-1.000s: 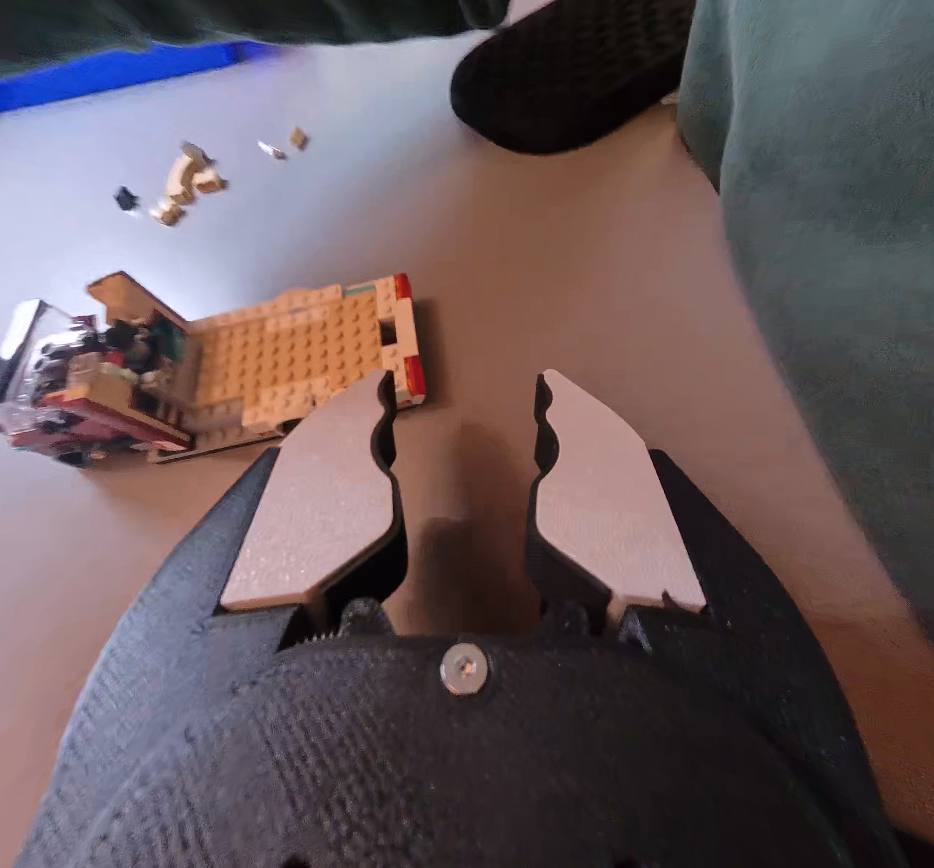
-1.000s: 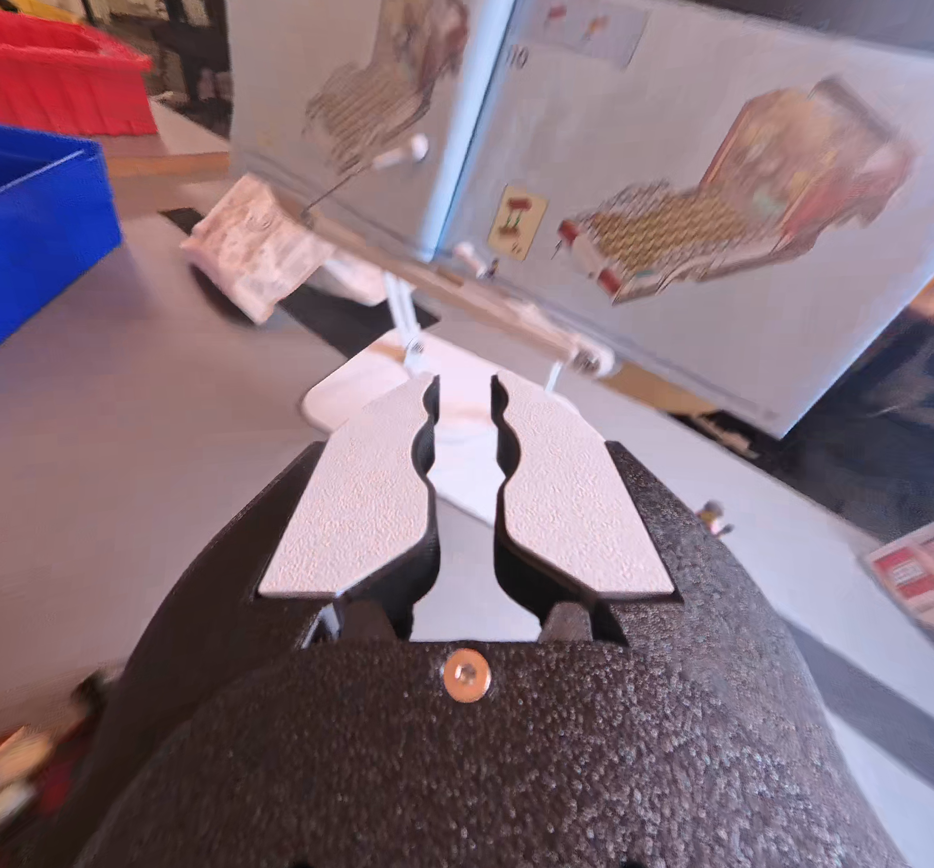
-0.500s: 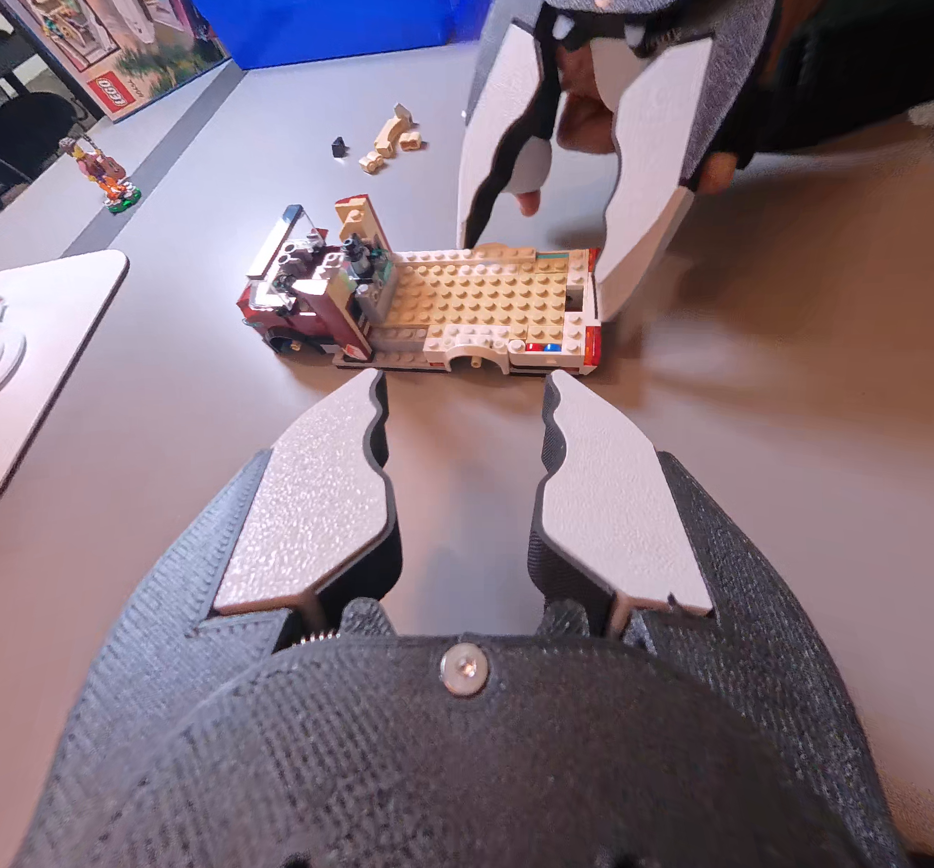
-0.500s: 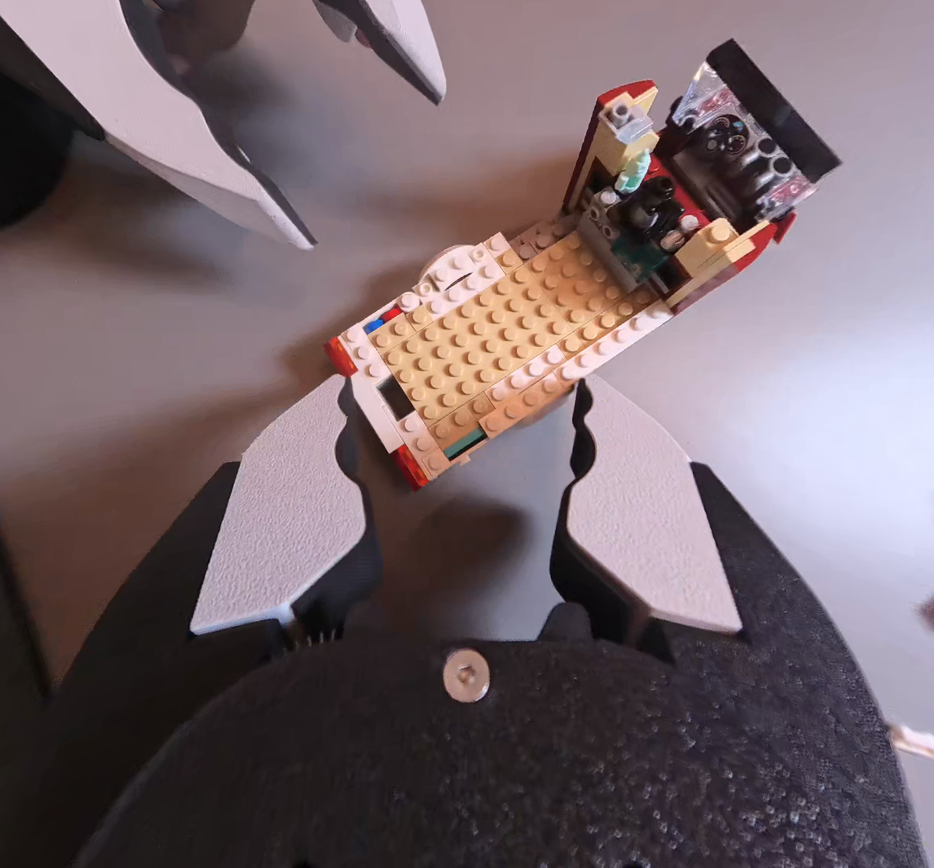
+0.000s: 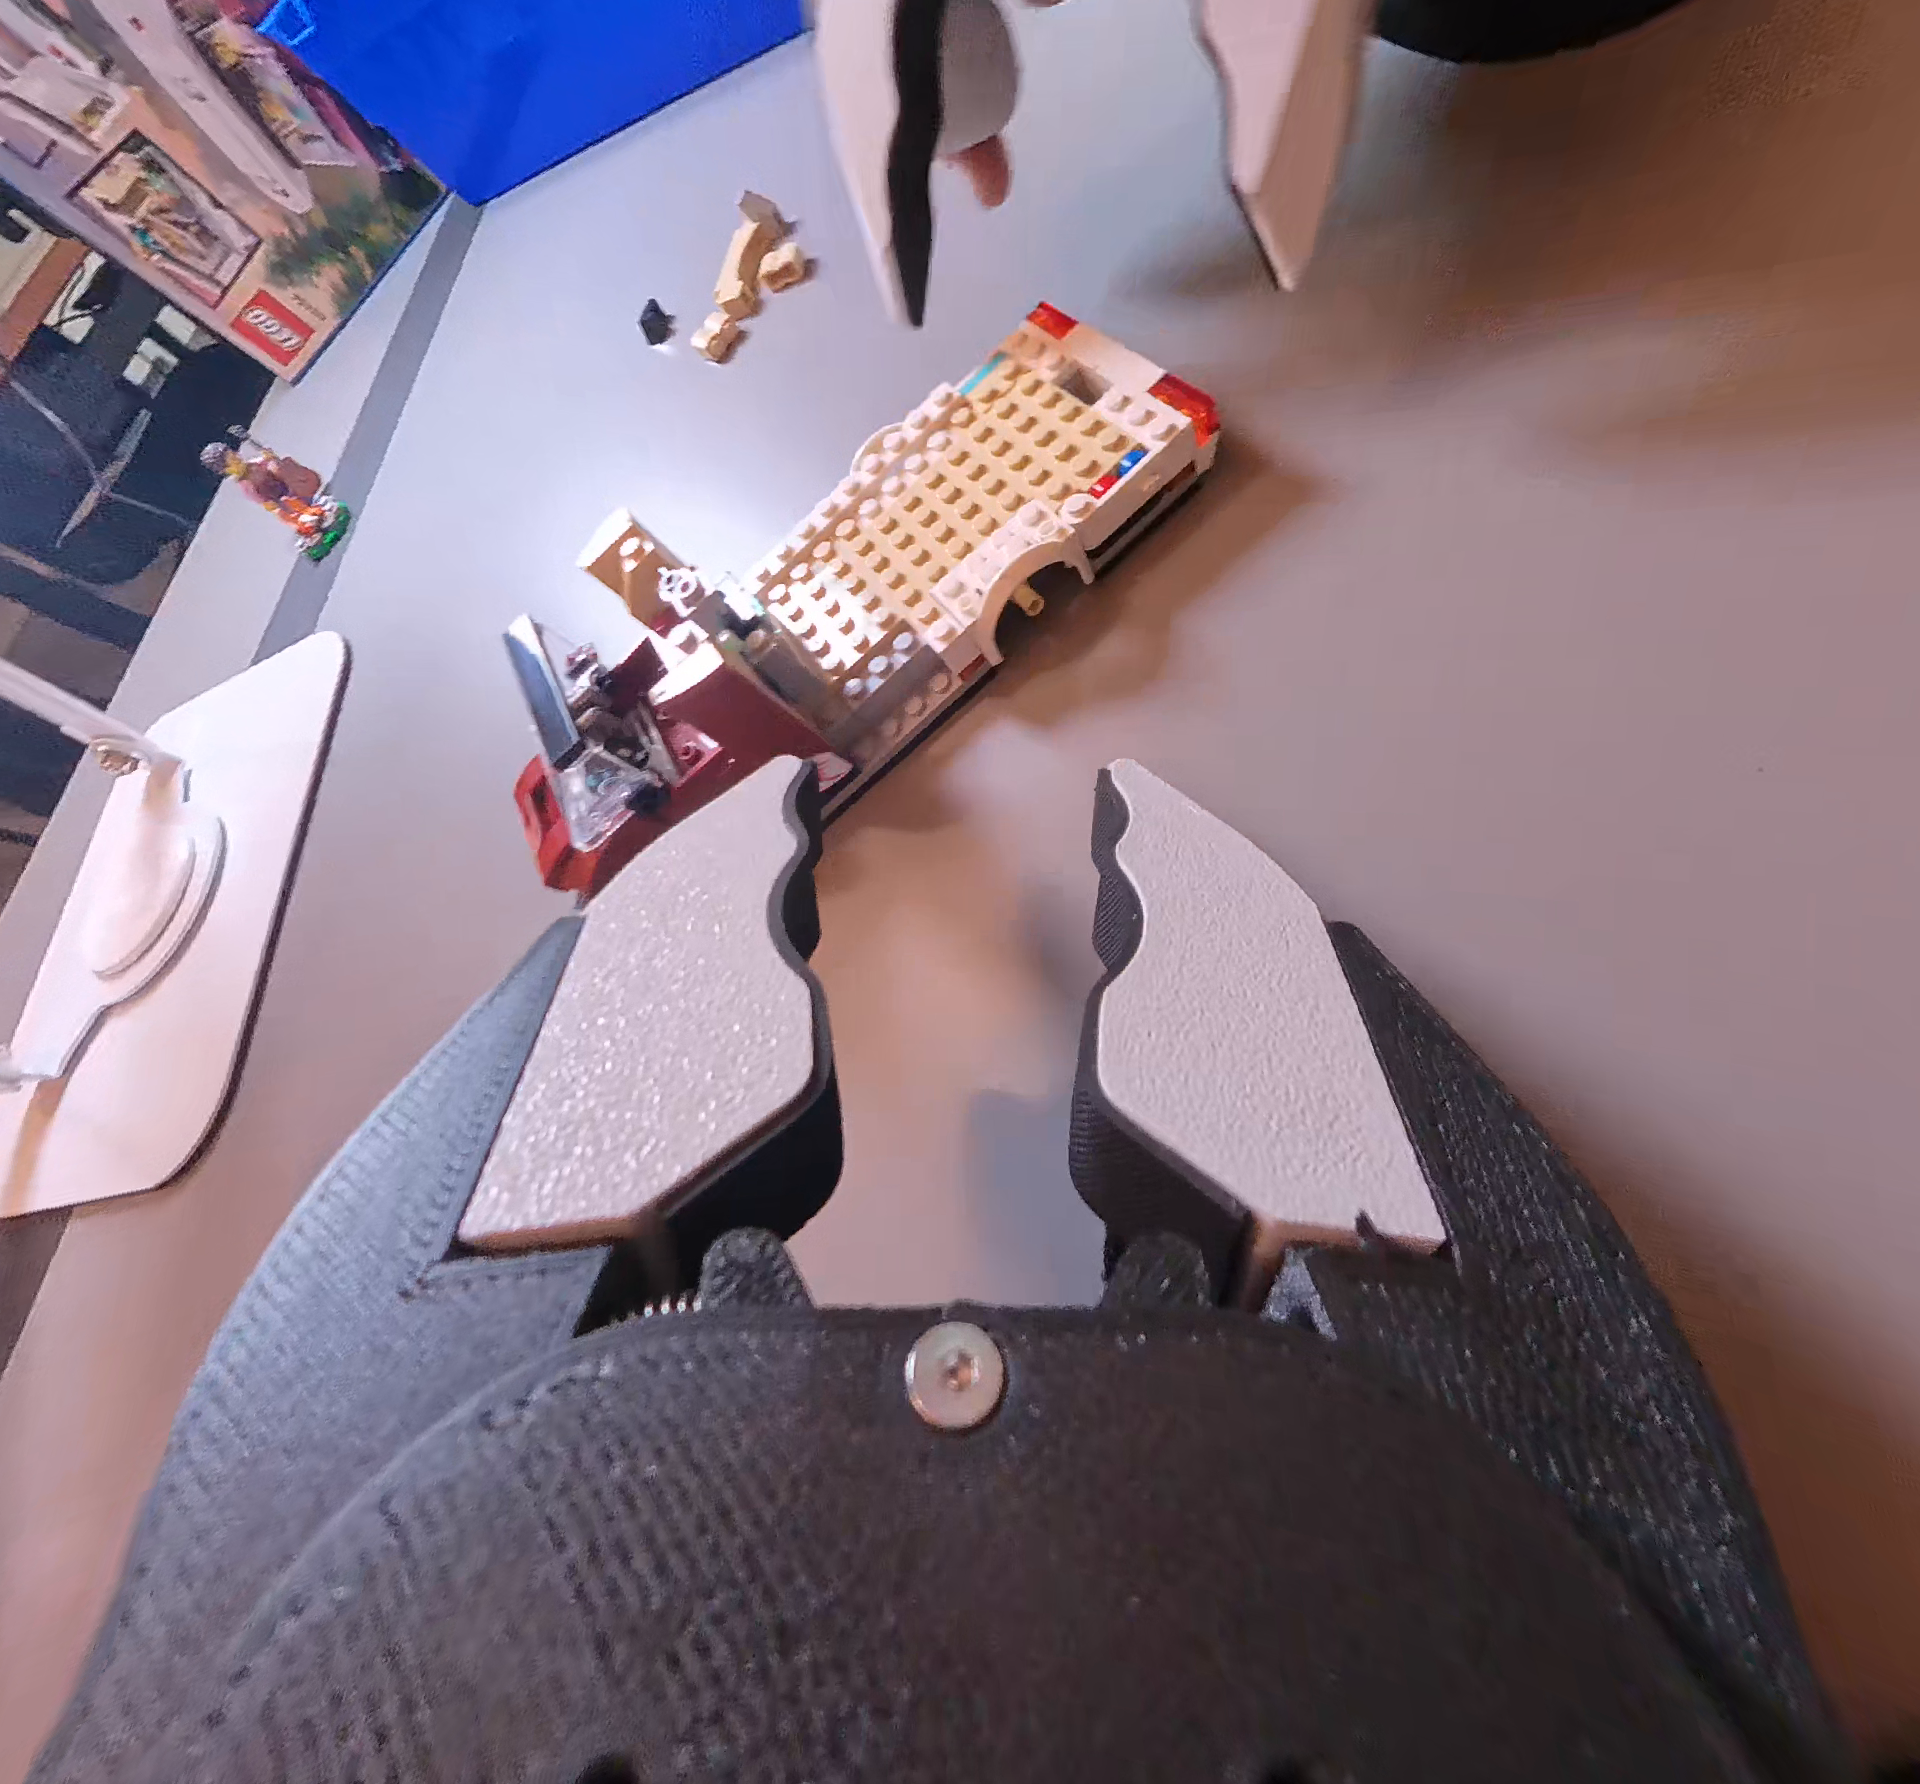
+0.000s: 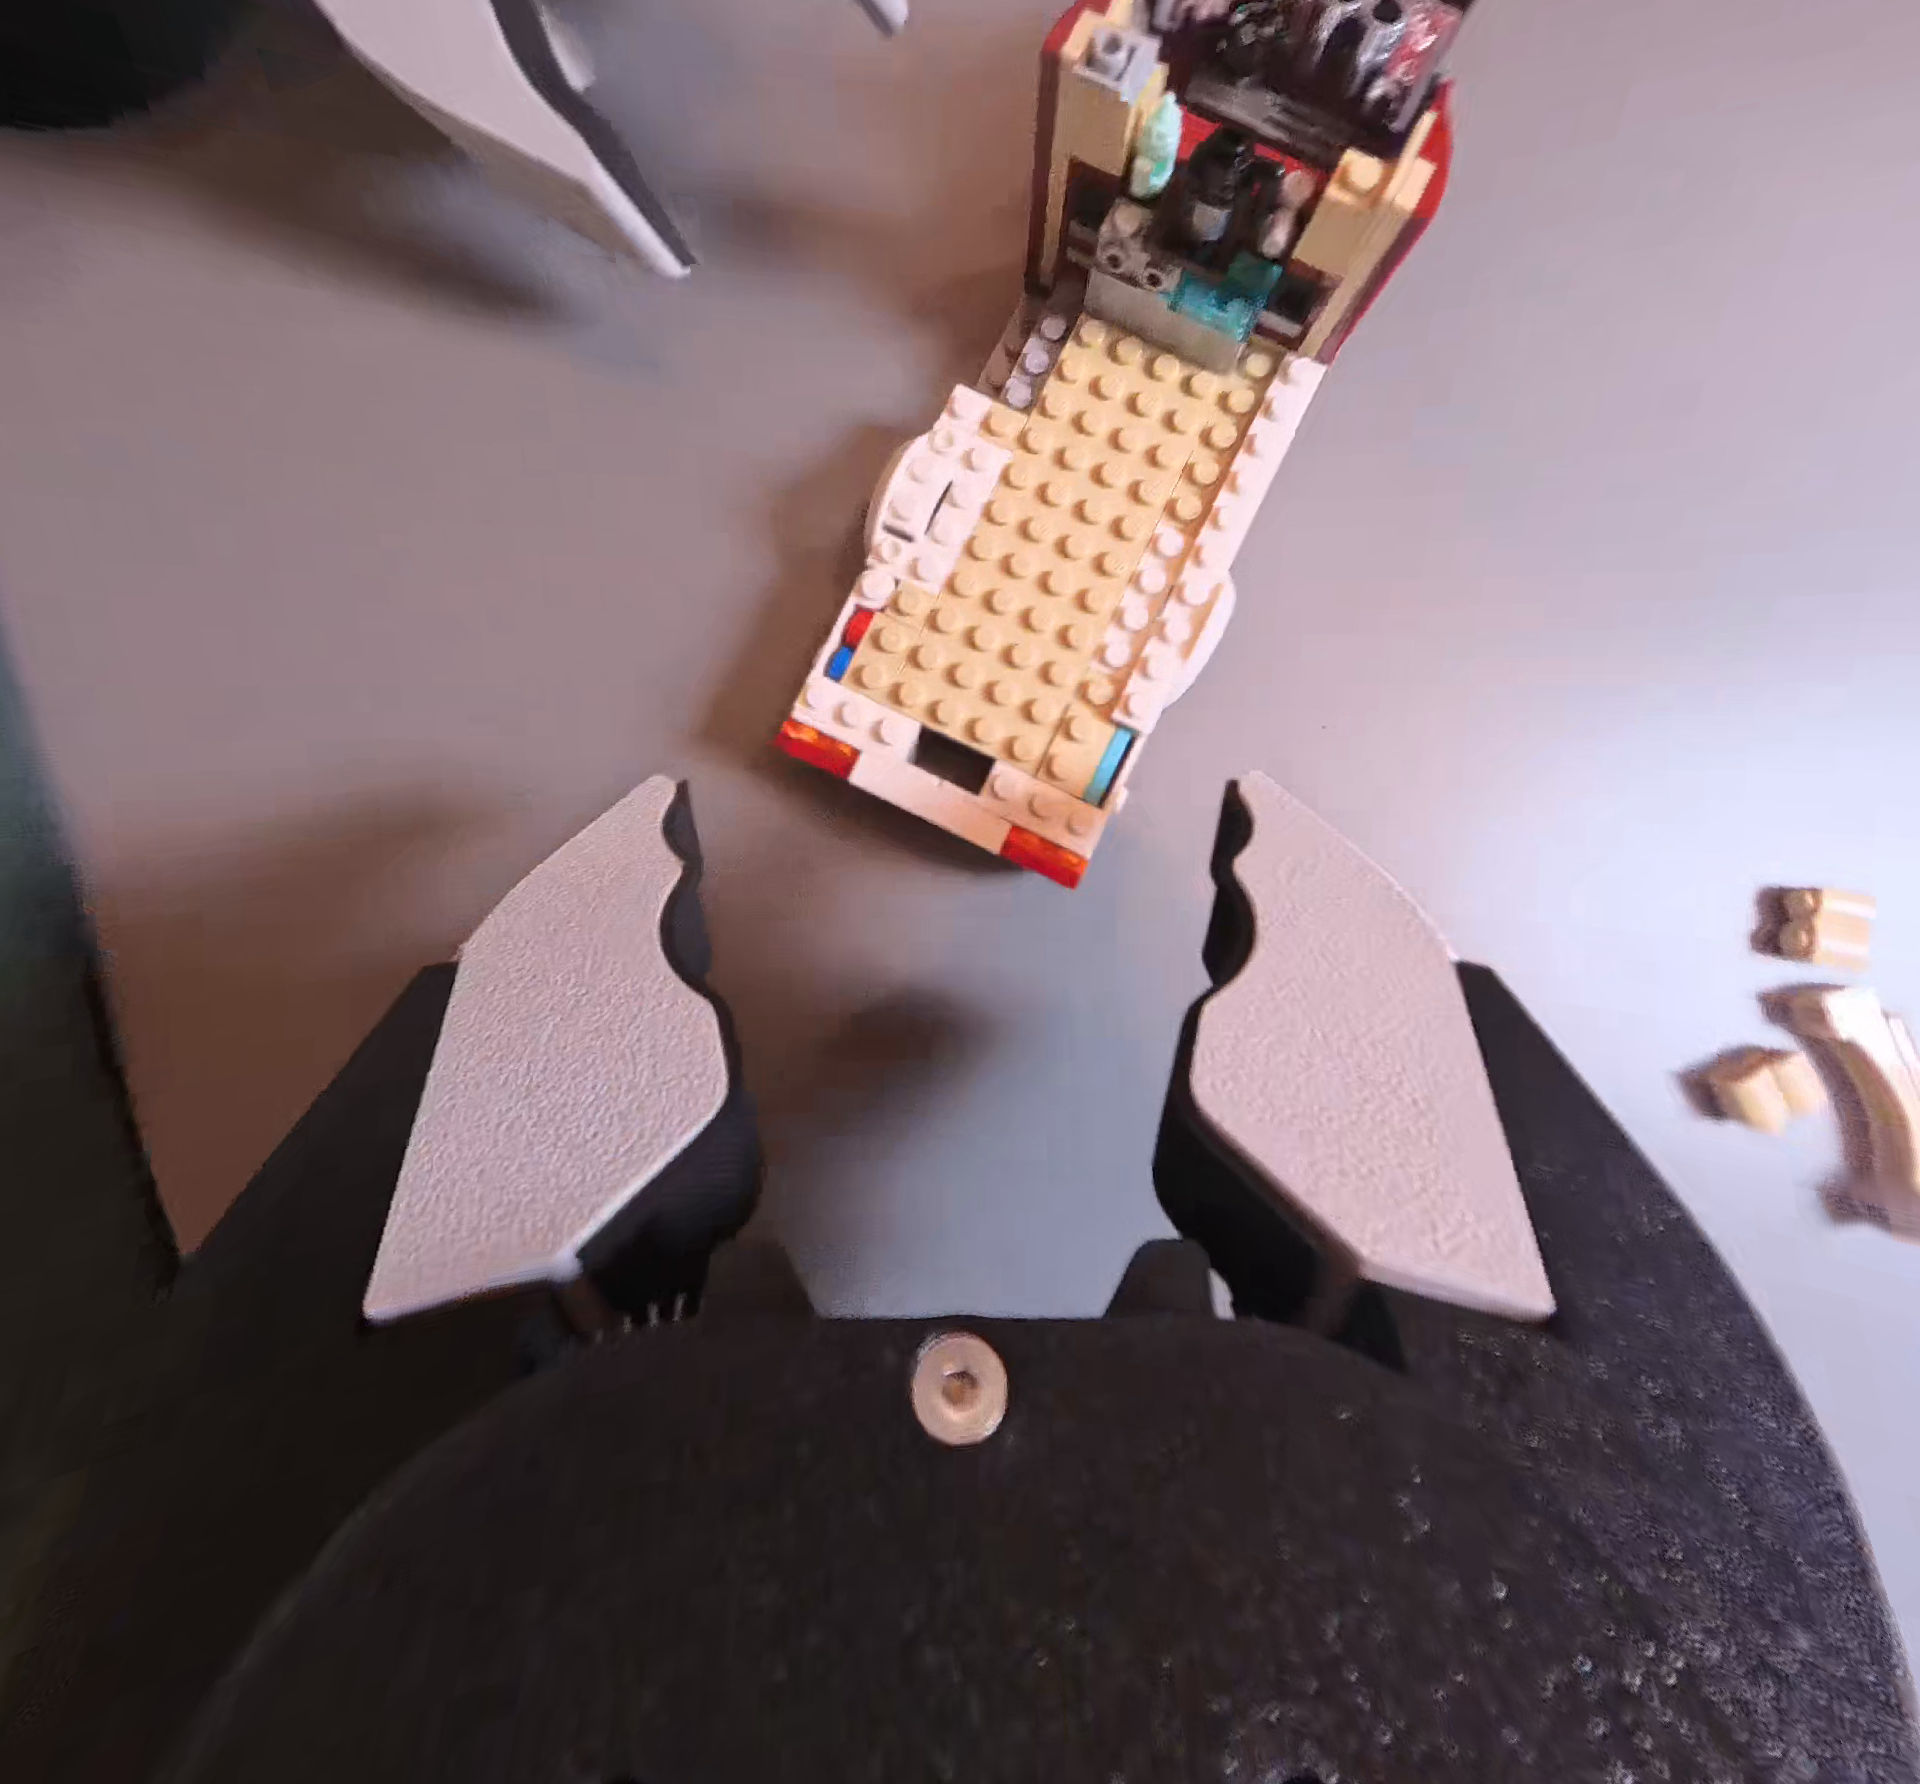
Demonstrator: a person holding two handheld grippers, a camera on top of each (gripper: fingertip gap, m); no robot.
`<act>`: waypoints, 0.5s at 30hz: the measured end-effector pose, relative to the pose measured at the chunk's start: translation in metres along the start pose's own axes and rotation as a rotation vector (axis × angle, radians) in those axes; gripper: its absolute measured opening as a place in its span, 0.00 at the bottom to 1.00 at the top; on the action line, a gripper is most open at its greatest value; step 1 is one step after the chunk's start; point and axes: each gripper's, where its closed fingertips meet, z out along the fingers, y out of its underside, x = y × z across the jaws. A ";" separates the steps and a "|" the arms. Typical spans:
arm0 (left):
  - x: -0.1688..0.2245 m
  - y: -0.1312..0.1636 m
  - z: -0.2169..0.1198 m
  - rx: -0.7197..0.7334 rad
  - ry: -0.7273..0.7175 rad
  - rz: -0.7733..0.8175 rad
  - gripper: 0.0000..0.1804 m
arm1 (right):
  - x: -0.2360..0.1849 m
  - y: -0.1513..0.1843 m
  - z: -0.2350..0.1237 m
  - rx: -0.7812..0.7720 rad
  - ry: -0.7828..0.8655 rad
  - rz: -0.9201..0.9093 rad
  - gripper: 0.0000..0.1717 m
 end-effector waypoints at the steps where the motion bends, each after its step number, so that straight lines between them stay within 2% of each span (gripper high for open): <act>1: -0.003 0.001 -0.001 0.000 -0.009 -0.005 0.28 | -0.001 -0.002 0.002 0.016 0.064 0.033 0.56; 4: -0.007 -0.002 0.000 0.020 -0.020 -0.011 0.28 | 0.005 0.007 0.026 0.022 0.227 0.182 0.55; 5: -0.006 -0.004 0.002 0.026 -0.022 -0.005 0.29 | 0.008 0.006 0.029 0.045 0.265 0.201 0.44; 7: -0.003 -0.006 0.005 0.016 -0.027 0.017 0.33 | 0.011 0.003 0.027 0.049 0.305 0.188 0.44; 10: 0.002 -0.015 0.009 0.007 -0.081 0.110 0.37 | 0.007 -0.004 0.022 0.070 0.205 0.269 0.44; 15: -0.012 -0.050 0.025 -0.038 -0.327 0.423 0.40 | -0.009 -0.047 -0.004 0.159 -0.048 0.444 0.44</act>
